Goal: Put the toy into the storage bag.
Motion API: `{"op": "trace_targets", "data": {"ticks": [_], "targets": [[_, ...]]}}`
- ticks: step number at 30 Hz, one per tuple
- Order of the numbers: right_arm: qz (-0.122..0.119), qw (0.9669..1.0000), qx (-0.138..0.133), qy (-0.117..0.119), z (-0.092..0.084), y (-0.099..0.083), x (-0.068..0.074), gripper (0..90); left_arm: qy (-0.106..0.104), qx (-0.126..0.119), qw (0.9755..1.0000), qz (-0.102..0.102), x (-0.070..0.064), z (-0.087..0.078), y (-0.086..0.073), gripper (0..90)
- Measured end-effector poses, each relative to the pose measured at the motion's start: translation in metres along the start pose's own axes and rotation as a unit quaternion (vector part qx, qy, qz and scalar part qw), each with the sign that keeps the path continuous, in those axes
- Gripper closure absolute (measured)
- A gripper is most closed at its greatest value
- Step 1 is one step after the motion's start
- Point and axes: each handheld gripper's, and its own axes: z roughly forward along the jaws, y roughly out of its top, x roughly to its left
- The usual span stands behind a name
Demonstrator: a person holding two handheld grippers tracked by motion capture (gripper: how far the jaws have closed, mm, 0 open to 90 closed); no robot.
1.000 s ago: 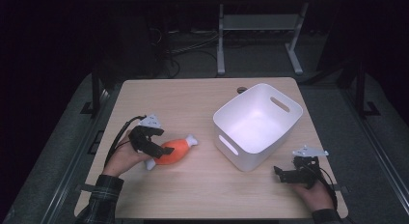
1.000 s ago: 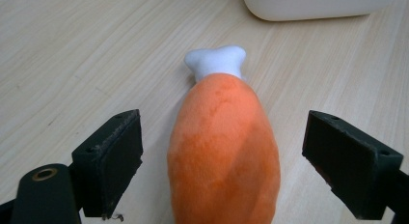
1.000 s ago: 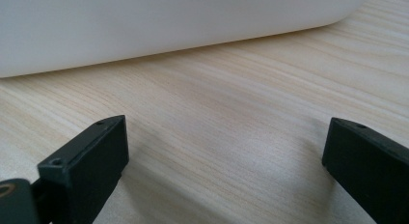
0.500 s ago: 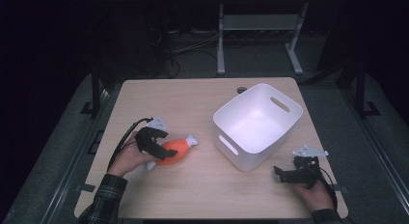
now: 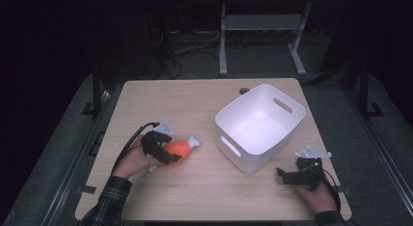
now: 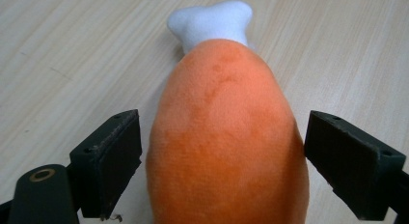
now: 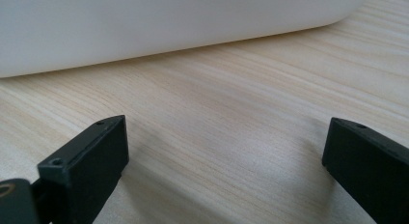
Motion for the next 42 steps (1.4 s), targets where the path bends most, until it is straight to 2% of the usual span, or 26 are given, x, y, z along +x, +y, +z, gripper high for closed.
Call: {"op": "trace_targets", "data": {"ticks": [4, 8, 20, 29, 42], "targets": [[0.000, 1.0000, 0.000, 0.000, 0.000, 0.000, 0.000, 1.8, -0.008, 0.008, 0.9999, -0.004, 0.000, 0.007, -0.004, 12.5], [0.000, 1.0000, 0.000, 0.000, 0.000, 0.000, 0.000, 1.8, -0.011, 0.019, 0.9998, 0.002, -0.001, 0.011, -0.004, 12.5], [0.000, 1.0000, 0.000, 0.000, 0.000, 0.000, 0.000, 1.8, -0.001, 0.050, 0.9987, 0.013, -0.005, 0.018, -0.005, 13.2], [0.000, 1.0000, 0.000, 0.000, 0.000, 0.000, 0.000, 1.8, 0.000, 0.051, 0.9986, 0.015, -0.005, 0.016, -0.004, 15.8], [0.000, 1.0000, 0.000, 0.000, 0.000, 0.000, 0.000, 1.8, 0.003, 0.050, 0.9987, 0.009, -0.006, 0.014, -0.005, 17.3]]}}
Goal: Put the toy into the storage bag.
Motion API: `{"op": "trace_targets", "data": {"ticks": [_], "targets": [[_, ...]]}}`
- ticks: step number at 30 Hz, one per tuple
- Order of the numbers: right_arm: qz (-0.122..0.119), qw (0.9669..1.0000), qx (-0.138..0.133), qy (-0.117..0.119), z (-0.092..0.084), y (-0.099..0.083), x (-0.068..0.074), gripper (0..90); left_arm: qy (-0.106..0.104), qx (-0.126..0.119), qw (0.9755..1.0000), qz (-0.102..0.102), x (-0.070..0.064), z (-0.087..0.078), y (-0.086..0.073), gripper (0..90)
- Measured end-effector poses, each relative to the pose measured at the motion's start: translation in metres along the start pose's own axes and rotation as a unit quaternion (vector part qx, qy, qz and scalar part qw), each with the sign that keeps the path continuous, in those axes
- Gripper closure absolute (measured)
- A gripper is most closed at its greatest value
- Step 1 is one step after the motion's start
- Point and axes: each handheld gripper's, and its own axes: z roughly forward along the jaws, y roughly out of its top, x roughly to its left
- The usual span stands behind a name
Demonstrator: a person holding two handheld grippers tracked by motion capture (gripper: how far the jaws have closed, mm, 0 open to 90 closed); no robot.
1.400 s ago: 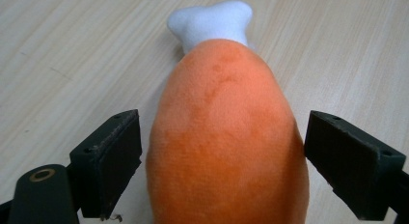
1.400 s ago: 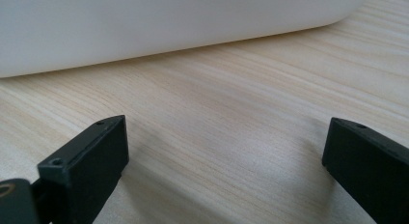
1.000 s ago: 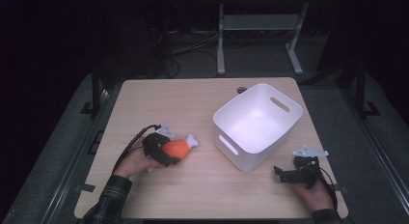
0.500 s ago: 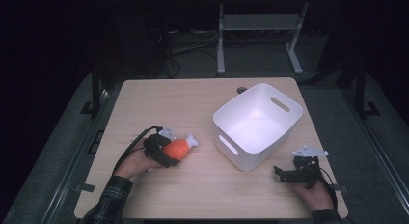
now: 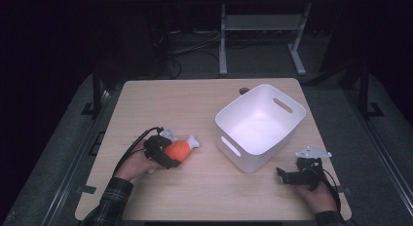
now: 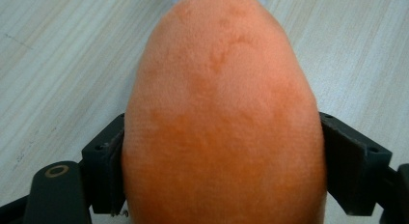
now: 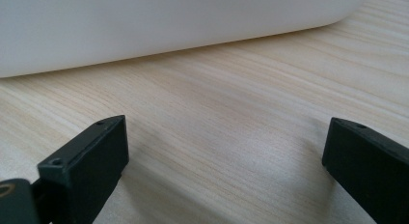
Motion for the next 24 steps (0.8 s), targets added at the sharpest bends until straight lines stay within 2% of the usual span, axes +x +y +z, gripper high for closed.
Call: {"op": "trace_targets", "data": {"ticks": [4, 18, 24], "targets": [[0.000, 1.0000, 0.000, 0.000, 0.000, 0.000, 0.000, 1.8, -0.001, 0.000, 1.0000, 0.000, 0.000, -0.002, 0.000, 17.3], [0.000, 1.0000, 0.000, 0.000, 0.000, 0.000, 0.000, 1.8, -0.010, -0.026, 0.9995, -0.015, -0.002, -0.016, 0.002, 17.3], [0.000, 1.0000, 0.000, 0.000, 0.000, 0.000, 0.000, 1.8, -0.011, -0.037, 0.9992, -0.009, -0.007, -0.026, 0.010, 17.3]]}}
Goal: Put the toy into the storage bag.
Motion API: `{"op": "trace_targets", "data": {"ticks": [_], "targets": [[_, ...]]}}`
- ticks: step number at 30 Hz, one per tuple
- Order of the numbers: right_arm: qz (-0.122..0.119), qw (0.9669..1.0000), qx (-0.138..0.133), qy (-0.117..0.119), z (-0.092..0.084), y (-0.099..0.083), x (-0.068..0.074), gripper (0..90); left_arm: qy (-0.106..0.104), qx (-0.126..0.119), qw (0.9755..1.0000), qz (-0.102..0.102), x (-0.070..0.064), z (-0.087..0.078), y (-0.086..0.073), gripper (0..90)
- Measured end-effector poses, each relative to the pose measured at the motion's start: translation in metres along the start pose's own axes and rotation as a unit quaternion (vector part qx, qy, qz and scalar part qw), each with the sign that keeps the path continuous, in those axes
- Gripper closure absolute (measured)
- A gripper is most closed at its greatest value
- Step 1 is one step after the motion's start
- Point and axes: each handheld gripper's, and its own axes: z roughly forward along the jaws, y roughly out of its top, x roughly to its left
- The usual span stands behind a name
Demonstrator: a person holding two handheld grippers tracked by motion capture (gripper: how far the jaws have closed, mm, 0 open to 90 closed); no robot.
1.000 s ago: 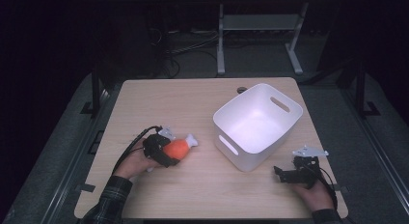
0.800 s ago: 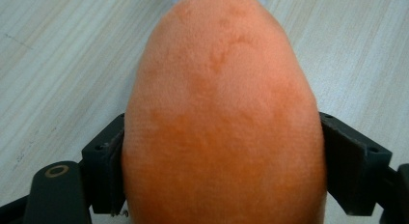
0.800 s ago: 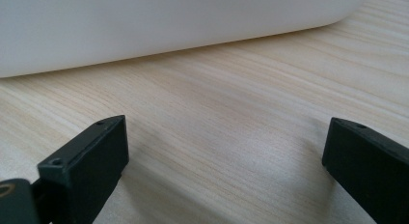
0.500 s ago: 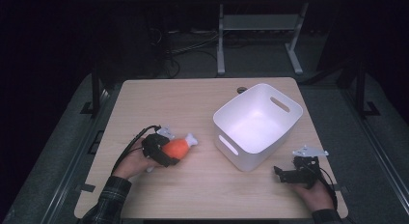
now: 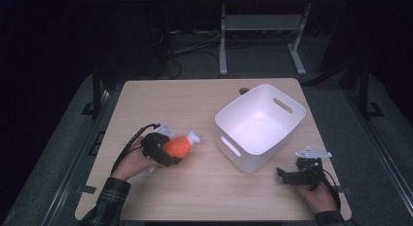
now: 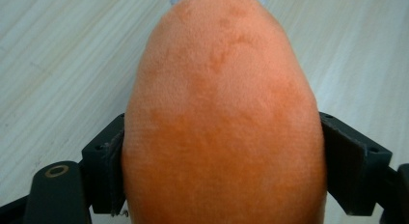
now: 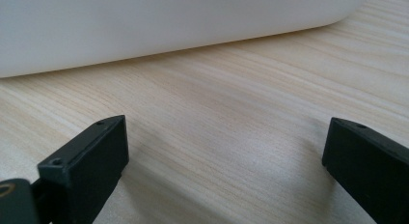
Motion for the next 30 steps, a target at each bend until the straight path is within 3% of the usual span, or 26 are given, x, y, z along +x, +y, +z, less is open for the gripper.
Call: {"op": "trace_targets", "data": {"ticks": [11, 30], "targets": [[0.000, 1.0000, 0.000, 0.000, 0.000, 0.000, 0.000, 1.8, 0.002, -0.023, 0.9997, 0.003, -0.004, -0.017, 0.011, 17.3], [0.000, 1.0000, 0.000, 0.000, 0.000, 0.000, 0.000, 1.8, -0.015, -0.054, 0.9984, 0.002, -0.010, -0.041, 0.039, 20.1]]}}
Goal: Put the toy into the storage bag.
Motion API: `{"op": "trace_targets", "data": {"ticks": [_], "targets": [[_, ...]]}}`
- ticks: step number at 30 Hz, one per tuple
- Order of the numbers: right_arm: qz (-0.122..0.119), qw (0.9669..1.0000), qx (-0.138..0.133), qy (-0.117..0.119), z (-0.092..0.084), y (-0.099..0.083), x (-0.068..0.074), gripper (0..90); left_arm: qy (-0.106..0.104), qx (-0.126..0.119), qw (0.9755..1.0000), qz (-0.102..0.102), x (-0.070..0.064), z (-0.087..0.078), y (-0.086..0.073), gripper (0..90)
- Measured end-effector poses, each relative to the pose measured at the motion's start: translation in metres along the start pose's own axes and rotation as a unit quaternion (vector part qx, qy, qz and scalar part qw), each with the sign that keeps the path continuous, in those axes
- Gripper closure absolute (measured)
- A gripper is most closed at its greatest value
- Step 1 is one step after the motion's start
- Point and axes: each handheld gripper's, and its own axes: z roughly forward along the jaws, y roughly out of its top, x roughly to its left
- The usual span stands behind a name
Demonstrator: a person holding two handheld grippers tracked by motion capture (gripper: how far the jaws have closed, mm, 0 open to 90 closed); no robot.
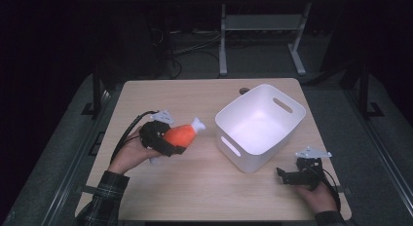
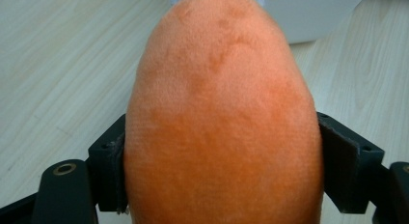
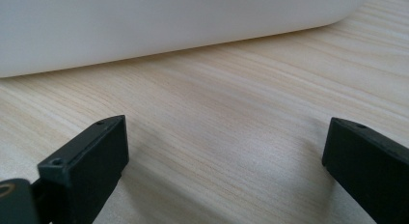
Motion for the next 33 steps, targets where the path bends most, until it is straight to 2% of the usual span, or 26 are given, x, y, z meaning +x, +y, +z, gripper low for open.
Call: {"op": "trace_targets", "data": {"ticks": [19, 28, 33], "targets": [[0.001, 1.0000, 0.001, 0.000, 0.000, 0.000, 0.000, 1.8, -0.006, -0.024, 0.9996, 0.014, -0.010, -0.014, 0.040, 20.2], [0.001, 1.0000, 0.000, 0.000, 0.000, 0.000, 0.000, 1.8, -0.006, -0.040, 0.9990, 0.017, -0.013, -0.017, 0.062, 20.3], [0.001, 1.0000, 0.001, 0.000, 0.000, 0.000, 0.000, 1.8, -0.006, -0.040, 0.9989, 0.023, -0.016, -0.015, 0.074, 20.3]]}}
